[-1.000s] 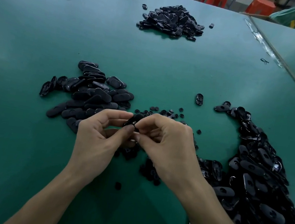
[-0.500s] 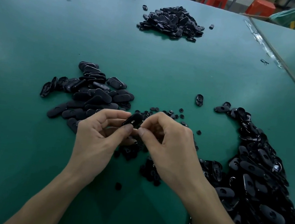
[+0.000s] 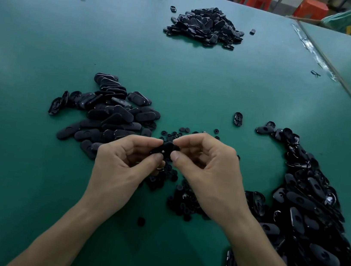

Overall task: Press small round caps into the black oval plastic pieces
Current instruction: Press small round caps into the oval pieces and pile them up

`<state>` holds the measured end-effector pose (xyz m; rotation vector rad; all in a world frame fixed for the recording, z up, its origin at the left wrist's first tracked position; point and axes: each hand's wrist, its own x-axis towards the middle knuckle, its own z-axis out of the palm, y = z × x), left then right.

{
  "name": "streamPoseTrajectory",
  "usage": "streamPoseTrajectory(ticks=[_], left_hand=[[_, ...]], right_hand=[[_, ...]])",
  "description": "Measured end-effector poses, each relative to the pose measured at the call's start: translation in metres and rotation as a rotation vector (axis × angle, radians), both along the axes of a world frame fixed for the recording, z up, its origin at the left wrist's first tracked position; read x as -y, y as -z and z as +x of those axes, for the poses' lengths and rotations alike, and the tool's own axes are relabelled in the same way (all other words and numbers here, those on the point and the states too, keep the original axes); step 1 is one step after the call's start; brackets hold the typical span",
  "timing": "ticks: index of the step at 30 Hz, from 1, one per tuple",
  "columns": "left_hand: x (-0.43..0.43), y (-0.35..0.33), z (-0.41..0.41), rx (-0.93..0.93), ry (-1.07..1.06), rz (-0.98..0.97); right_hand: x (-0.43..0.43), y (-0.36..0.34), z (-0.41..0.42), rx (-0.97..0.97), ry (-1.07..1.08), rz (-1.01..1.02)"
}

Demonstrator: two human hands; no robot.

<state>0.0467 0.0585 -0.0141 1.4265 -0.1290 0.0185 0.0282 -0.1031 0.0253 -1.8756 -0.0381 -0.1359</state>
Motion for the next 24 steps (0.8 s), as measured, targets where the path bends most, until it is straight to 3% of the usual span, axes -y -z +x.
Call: streamPoseTrajectory(ticks=[10, 16, 24], left_hand=[[0.000, -0.001, 0.000, 0.015, -0.002, 0.052], [0.001, -0.003, 0.000, 0.031, 0.001, 0.067], [0.002, -0.003, -0.001, 0.036, 0.029, 0.126]], right_hand=[[0.005, 0.002, 0.001, -0.085, -0.032, 0.161], [0.002, 0.001, 0.001, -0.106, 0.005, 0.063], [-0.005, 0.000, -0.003, -0.033, 0.046, -0.241]])
